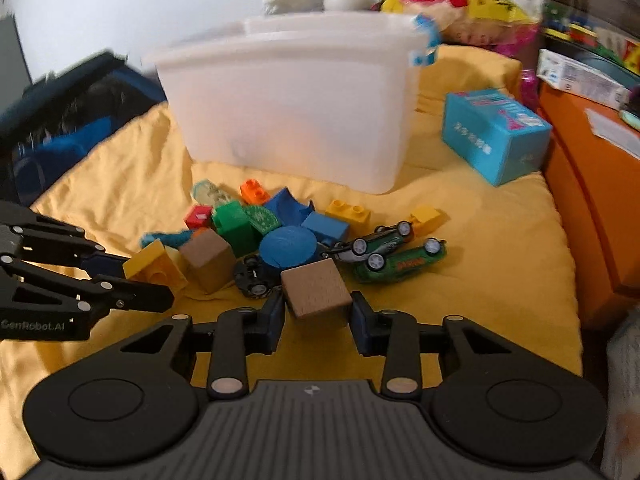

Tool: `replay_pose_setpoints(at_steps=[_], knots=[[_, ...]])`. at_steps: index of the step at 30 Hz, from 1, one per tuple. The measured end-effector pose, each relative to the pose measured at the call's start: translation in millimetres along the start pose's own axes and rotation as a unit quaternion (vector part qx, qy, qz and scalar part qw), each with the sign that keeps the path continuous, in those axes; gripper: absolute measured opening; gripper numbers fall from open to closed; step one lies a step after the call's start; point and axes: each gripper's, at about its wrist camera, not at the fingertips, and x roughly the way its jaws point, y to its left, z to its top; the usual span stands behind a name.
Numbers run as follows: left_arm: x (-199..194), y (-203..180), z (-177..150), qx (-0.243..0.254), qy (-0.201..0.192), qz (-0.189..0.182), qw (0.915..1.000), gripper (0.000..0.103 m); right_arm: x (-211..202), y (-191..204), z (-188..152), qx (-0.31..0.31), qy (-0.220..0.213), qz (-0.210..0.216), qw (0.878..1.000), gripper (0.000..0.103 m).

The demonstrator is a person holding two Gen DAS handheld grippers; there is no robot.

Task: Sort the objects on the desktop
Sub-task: 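Grasp the small yellow brick with the left gripper while the right grasps the tan wooden cube, then lower both held pieces into the white bin and open both grippers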

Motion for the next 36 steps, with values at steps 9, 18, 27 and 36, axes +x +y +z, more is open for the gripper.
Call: replay_pose_setpoints(at_steps=[9, 18, 27, 36], knots=[[-58.6, 37.4, 43.0, -0.052, -0.057, 0.023, 0.9967, 0.026, -55.5, -2.6, 38.9, 0.036, -0.079, 0.006, 0.996, 0.038], [-63.3, 70.5, 133.8, -0.059, -0.1, 0.054, 0.9918, 0.026, -48.6, -7.0, 139.8, 0.029, -0.114, 0.01, 0.993, 0.039], [-34.0, 85.7, 191.8, -0.058, -0.084, 0.059, 0.993, 0.026, -8.7, -17.4, 198.5, 0.032, -0.069, -0.005, 0.997, 0.039], [-1.3, 92.9, 212.3, -0.053, -0.023, 0.062, 0.9964, 0.028, 33.7, -22.6, 212.7, 0.022, 0.021, -0.016, 0.999, 0.039]])
